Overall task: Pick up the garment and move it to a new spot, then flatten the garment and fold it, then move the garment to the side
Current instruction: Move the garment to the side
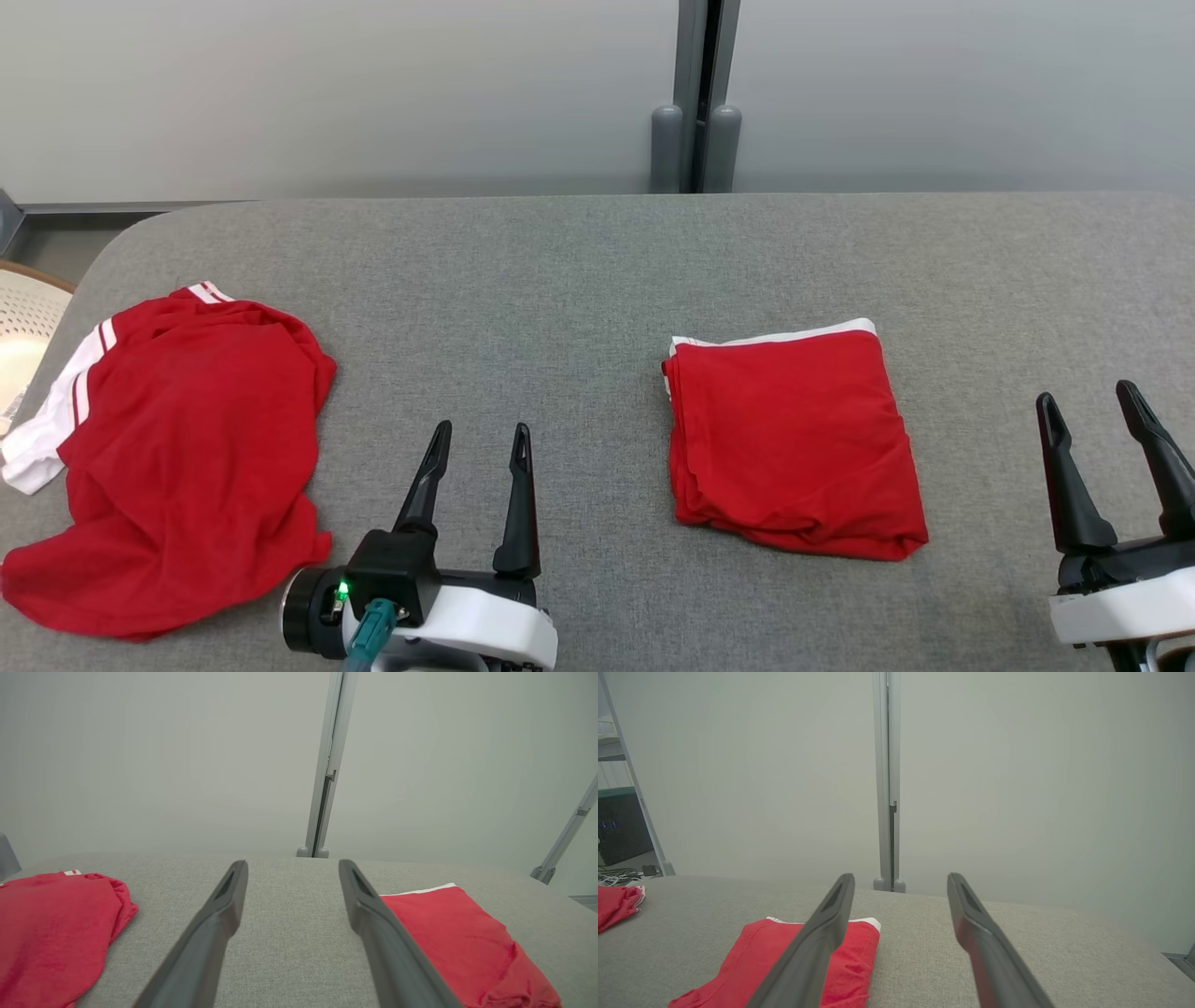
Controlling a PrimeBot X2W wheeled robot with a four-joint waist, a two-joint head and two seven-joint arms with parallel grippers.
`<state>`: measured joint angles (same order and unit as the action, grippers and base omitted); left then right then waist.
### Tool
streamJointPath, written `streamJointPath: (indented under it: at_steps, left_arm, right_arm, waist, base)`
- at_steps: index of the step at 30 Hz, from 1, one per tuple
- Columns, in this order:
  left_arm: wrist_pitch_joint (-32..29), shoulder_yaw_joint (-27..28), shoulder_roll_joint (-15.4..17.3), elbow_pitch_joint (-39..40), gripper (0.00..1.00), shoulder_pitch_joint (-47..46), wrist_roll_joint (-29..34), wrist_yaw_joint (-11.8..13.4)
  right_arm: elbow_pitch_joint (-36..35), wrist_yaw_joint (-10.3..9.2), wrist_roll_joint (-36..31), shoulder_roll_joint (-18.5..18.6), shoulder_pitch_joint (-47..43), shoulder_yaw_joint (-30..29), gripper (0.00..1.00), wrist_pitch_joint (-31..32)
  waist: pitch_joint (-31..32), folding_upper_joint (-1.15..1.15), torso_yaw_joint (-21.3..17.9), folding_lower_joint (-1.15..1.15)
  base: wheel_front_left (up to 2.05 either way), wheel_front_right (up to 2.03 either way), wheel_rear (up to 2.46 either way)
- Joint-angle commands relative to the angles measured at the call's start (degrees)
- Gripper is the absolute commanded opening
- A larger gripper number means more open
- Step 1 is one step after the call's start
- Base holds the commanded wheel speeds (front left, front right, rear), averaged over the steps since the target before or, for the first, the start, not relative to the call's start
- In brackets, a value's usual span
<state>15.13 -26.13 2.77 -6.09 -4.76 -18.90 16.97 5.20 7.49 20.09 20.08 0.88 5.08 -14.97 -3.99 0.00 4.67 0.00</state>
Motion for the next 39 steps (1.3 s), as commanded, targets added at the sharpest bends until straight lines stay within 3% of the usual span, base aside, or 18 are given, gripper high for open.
streamJointPath:
  at_steps: [1, 9, 11, 21, 31, 32, 33, 39]
  left_arm:
    - [0.02, 0.07, 0.23, 0.06, 1.0, 0.67, 0.51, 0.33]
    - [0.02, -0.92, 0.21, 0.12, 1.0, 0.08, -0.1, -0.31]
    - [0.02, -1.76, 0.2, 0.3, 1.0, -0.57, -0.14, -0.46]
    - [0.02, -6.73, 0.19, 0.27, 1.0, -2.72, -0.08, 1.85]
    - [0.02, -9.61, 0.22, 0.66, 1.0, -4.16, -0.49, 2.94]
    - [0.02, -9.67, 0.23, 0.71, 1.0, -4.15, -0.51, 3.13]
    - [0.02, -9.77, 0.23, 0.75, 1.0, -4.14, -0.52, 3.23]
    - [0.02, -9.72, 0.18, 1.67, 1.0, -4.45, 0.99, 3.61]
  right_arm:
    - [0.14, 0.0, -0.14, 0.0, -0.52, -0.05, 1.0, -0.31]
    - [1.99, 0.0, 1.69, -0.11, -0.25, 0.76, 1.0, -0.31]
    - [3.08, 0.0, 4.89, -0.9, 0.22, 1.19, 1.0, -0.31]
    - [11.91, -0.01, 14.11, 4.16, 4.71, 7.22, 1.0, -0.19]
    - [20.4, 0.0, 19.19, 6.5, 9.09, 14.25, 1.0, -0.19]
    - [21.14, 0.0, 19.67, 6.72, 9.55, 15.11, 0.38, -0.2]
    - [21.52, 0.0, 20.09, 7.05, 10.03, 15.67, 0.0, -0.2]
    - [23.36, -0.01, 21.53, 7.99, 12.47, 17.57, 0.0, -0.2]
  waist:
    - [0.05, 0.0, 0.14, 0.0]
    - [-0.55, 0.0, 1.8, 0.0]
    - [-1.45, 0.0, 2.57, 0.0]
    - [-7.07, 0.0, 6.93, 0.0]
    - [-8.77, 0.0, 10.09, 0.0]
    - [-8.8, 0.0, 10.23, 0.0]
    - [-8.82, 0.0, 10.31, 0.0]
    - [-8.74, 0.0, 8.73, 0.0]
  base:
    - [0.0, 0.0, 0.0]
    - [0.0, 0.0, 0.0]
    - [0.0, 0.0, 0.0]
    - [0.0, 0.0, 0.0]
    - [0.0, 0.0, 0.0]
    - [0.0, 0.0, 0.0]
    - [0.0, 0.0, 0.0]
    - [0.0, 0.0, 0.0]
